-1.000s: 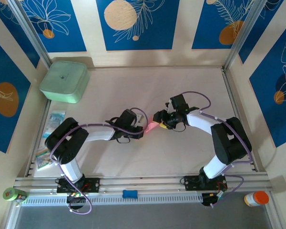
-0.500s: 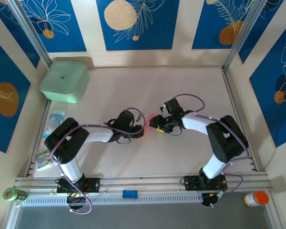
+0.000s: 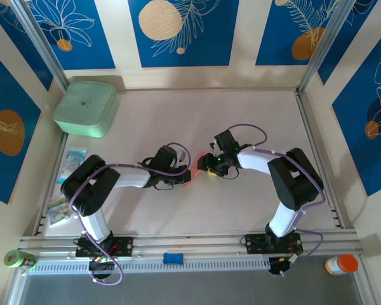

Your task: Fold a paper plane with a square sheet of paper (pick it up from the middle)

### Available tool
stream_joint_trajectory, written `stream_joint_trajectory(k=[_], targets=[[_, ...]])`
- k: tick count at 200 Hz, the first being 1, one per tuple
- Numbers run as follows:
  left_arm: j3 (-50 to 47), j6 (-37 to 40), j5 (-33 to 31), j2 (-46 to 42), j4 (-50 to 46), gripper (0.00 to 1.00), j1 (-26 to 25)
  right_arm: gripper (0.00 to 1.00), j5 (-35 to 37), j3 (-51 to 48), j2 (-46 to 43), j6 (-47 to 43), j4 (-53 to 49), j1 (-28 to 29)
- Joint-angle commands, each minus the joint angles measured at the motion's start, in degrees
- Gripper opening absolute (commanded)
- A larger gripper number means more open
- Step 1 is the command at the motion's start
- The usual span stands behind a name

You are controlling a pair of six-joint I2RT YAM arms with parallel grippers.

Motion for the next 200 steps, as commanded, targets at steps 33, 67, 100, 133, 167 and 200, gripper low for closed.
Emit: stream_joint_trajectory(k=[33, 67, 100, 133, 167, 200], targets=[[1.6, -5.3, 3.8, 2.0, -0.1, 0.00, 1.6, 0.55, 1.4, 3.0, 4.0, -1.9, -3.2, 0.9], [1.8, -6.2, 4.7, 2.5, -0.2, 0.00, 2.0, 0.55, 2.0, 3.7, 5.1, -2.2, -4.2, 1.2], [2.7, -5.2, 5.0, 2.6, -2.1, 0.06, 2.2, 0.54, 4.2, 5.0, 6.6, -1.8, -6.6, 1.3], [3.6, -3.5, 5.1, 2.7, -3.9, 0.15, 2.2, 0.51, 5.5, 5.5, 7.6, -0.5, -7.5, 1.4], [4.1, -2.4, 5.1, 2.8, -5.3, 0.16, 2.2, 0.48, 6.6, 6.2, 8.7, 0.6, -8.7, 1.3], [4.3, -1.4, 4.9, 3.2, -6.4, 0.16, 2.2, 0.45, 7.5, 6.6, 9.5, 1.1, -9.8, 1.2]])
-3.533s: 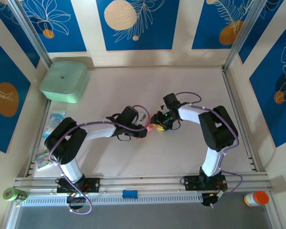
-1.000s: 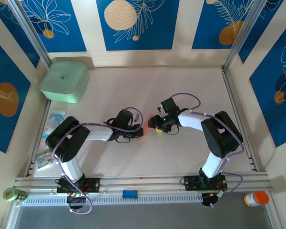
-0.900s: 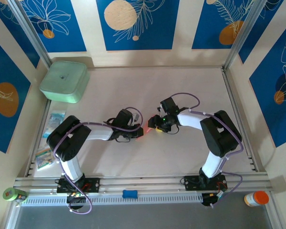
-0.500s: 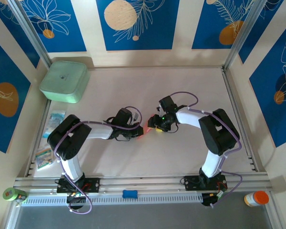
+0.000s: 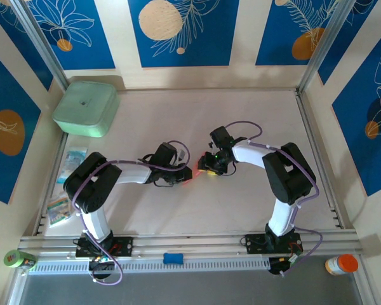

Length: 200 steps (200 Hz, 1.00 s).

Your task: Fold a paper plane with a square sheet of paper (pick it up from the middle)

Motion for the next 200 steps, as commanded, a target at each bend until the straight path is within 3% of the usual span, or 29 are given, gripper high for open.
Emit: stream_joint_trajectory(k=[1, 112, 156, 200], targets=[[1.4, 1.9, 1.0, 1.4, -2.7, 0.16, 0.6, 0.45, 4.5, -0.8, 4.8, 0.7, 0.8, 0.7], [2.5, 2.5, 1.2, 1.8, -4.2, 0.13, 0.6, 0.40, 3.8, -0.4, 5.1, 1.1, 0.0, 0.6], [2.7, 0.0, 2.1, 2.7, -4.3, 0.12, 0.6, 0.52, -0.2, -5.3, -2.0, 1.3, 7.0, 0.6], [3.3, -1.2, 2.6, 3.6, -5.2, 0.12, 0.6, 0.56, 4.6, -2.5, 0.8, 4.4, 1.4, 1.4]])
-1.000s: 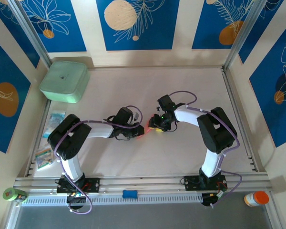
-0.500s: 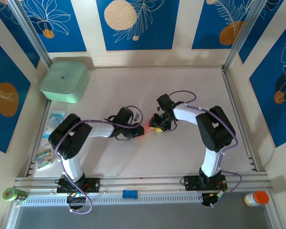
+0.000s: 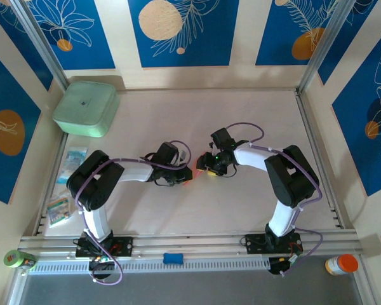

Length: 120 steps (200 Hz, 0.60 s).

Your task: Fold a paper plane with a square sheet of paper (pick it up from the middle)

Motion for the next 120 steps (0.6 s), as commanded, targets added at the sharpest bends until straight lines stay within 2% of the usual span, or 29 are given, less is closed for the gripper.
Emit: stream_joint_trajectory(k=[1, 49, 120], targets=[[1.1, -1.1, 1.3, 1.7, -2.4, 0.12, 0.6, 0.56, 5.0, 0.7, 3.3, 2.2, -3.4, 1.0], [1.2, -1.4, 1.3, 1.7, -3.1, 0.14, 0.6, 0.55, 9.7, 3.1, 7.0, 6.0, -8.5, 2.5], [0.8, -1.0, 0.7, 0.9, -3.6, 0.20, 1.0, 0.39, 11.9, 3.4, 9.0, 5.9, -10.4, 2.4]])
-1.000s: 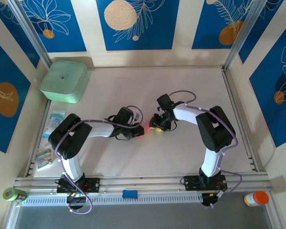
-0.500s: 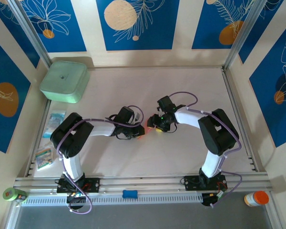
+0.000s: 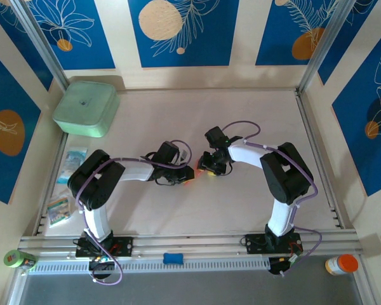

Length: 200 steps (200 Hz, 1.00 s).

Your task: Fold a paper plane with a square sheet of paper (pick it up from the middle)

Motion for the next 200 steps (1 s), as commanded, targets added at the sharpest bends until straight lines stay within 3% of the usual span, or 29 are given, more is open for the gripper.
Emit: stream_joint_trajectory(k=[1, 68, 200], targets=[[0.0, 0.1, -0.5, 0.3, -3.5, 0.20, 1.0, 0.39, 4.8, -2.1, 5.9, 0.6, -2.5, 0.3], [-0.1, 0.5, -0.6, 0.4, -3.7, 0.19, 1.6, 0.35, 5.1, -0.8, 7.7, 0.7, -3.9, 0.2], [-0.4, -0.9, -2.3, 0.4, -5.2, 0.18, 2.0, 0.38, 7.2, 2.9, 12.5, 0.9, -9.6, 0.3]])
